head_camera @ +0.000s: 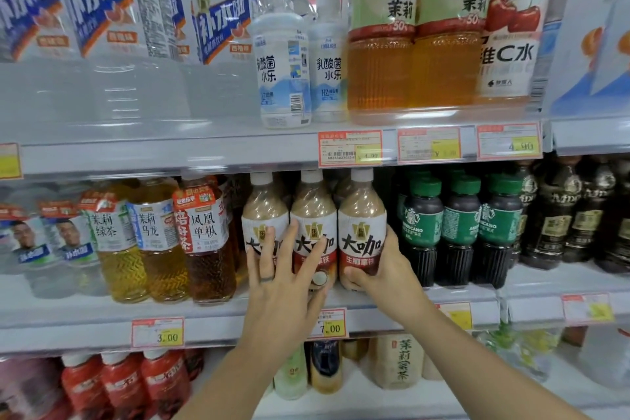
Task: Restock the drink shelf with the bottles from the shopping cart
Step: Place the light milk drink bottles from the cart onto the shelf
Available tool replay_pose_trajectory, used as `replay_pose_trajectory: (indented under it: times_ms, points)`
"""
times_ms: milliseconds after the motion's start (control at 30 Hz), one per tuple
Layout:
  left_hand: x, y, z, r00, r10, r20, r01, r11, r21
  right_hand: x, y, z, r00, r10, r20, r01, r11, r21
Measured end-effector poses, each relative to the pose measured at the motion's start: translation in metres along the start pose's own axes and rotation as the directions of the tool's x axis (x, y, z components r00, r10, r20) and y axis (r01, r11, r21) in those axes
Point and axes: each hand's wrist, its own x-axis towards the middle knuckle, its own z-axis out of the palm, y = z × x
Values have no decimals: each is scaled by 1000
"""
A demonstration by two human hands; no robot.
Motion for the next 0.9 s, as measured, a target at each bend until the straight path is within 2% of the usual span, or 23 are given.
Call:
replay_pose_trajectory:
  times_ms: [167, 267, 300, 367, 433, 500, 600, 700, 800, 900]
  points:
    - [0, -1, 5, 1000, 20, 7, -20, 1000, 10, 15, 5, 0, 994, 83, 71, -79, 995, -55]
    - [0, -2, 5, 1000, 29, 2, -29, 999, -17, 9, 5, 2, 995, 98, 28, -96, 992, -85]
    - [0, -2, 4, 999, 33, 0, -33, 999, -29, 1, 2, 3, 999, 49, -14, -50, 995, -90]
    - [-4, -4, -1, 999, 44, -15, -44, 997, -63, -25, -9, 9, 982, -149, -113, 128, 976, -178]
    - [-17, -12, -8, 997, 49, -55, -57, 987, -152, -51, -19, 21, 906, -408, -118, 357, 882, -309]
    - [-38, -23, -12, 990, 29, -141, -62, 969, -240, -65, -20, 40, 836, -547, -35, 506, 795, -334]
    - [-94, -50, -15, 975, -89, -201, 25, 953, -302, -77, -22, 83, 811, -549, 202, 583, 787, -201]
    - [-182, -80, -12, 941, -311, -132, 273, 930, -245, -105, -12, 149, 735, -485, 474, 589, 803, -91]
    - [-287, -97, -16, 825, -564, -11, 556, 816, -157, -145, 3, 221, 621, -383, 683, 534, 846, -11]
    - [-389, -94, -28, 625, -777, 74, 781, 624, -41, -193, 13, 288, 448, -346, 825, 540, 839, 59]
